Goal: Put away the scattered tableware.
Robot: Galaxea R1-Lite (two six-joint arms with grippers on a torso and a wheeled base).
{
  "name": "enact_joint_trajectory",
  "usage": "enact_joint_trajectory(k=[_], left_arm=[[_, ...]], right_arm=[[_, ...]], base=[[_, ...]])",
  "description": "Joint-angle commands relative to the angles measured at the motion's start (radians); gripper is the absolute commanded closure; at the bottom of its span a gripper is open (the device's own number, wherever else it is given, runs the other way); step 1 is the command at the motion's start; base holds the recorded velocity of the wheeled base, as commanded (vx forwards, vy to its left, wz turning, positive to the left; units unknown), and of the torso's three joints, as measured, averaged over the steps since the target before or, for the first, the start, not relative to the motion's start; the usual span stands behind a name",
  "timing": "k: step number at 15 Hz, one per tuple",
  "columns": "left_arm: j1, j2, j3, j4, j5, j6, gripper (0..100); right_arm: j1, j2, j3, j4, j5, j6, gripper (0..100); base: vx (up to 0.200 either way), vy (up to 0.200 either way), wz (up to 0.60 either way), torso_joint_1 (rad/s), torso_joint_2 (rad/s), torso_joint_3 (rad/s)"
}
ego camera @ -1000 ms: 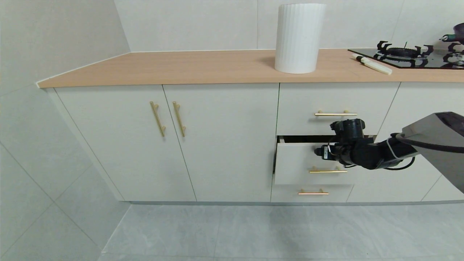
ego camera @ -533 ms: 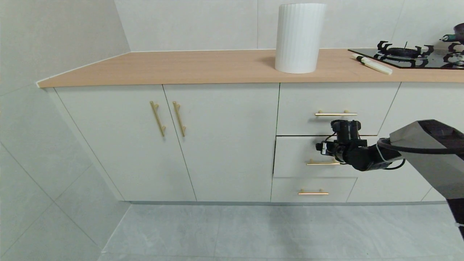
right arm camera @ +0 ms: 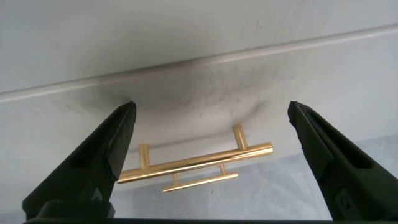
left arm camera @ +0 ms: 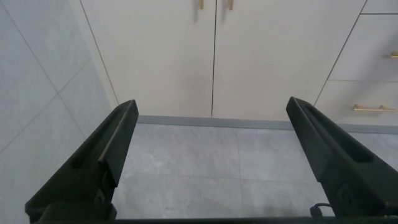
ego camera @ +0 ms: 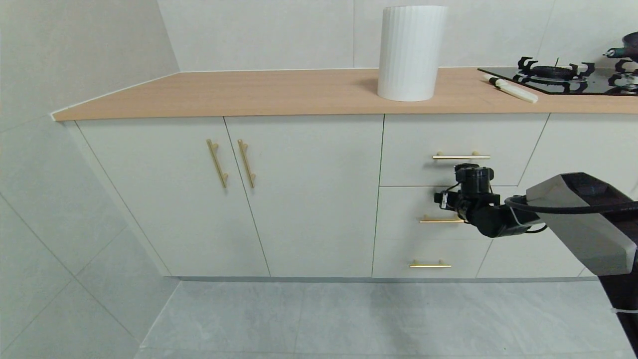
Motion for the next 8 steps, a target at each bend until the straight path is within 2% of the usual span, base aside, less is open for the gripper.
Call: enact_joint_trajectory(k=[1,3,8], left_arm=[[0.001,0.0,0.0,-0.001,0.0,0.0,0],[0.001,0.0,0.0,-0.001,0.0,0.0,0],[0.001,0.0,0.0,-0.001,0.0,0.0,0]], right_arm=[[-0.001,-0.002,0.01,-0.007,-0.007,0.003,0],[0.0,-0.085,0.101,-0.007,-0.016,0.004,0],[0.014,-0.521,0.529,-0.009,-0.004,0.001,0]], base=[[0.0,0.0,0.0,0.0,0.0,0.0],[0.0,0.0,0.0,0.0,0.0,0.0],[0.0,0.0,0.0,0.0,0.0,0.0]])
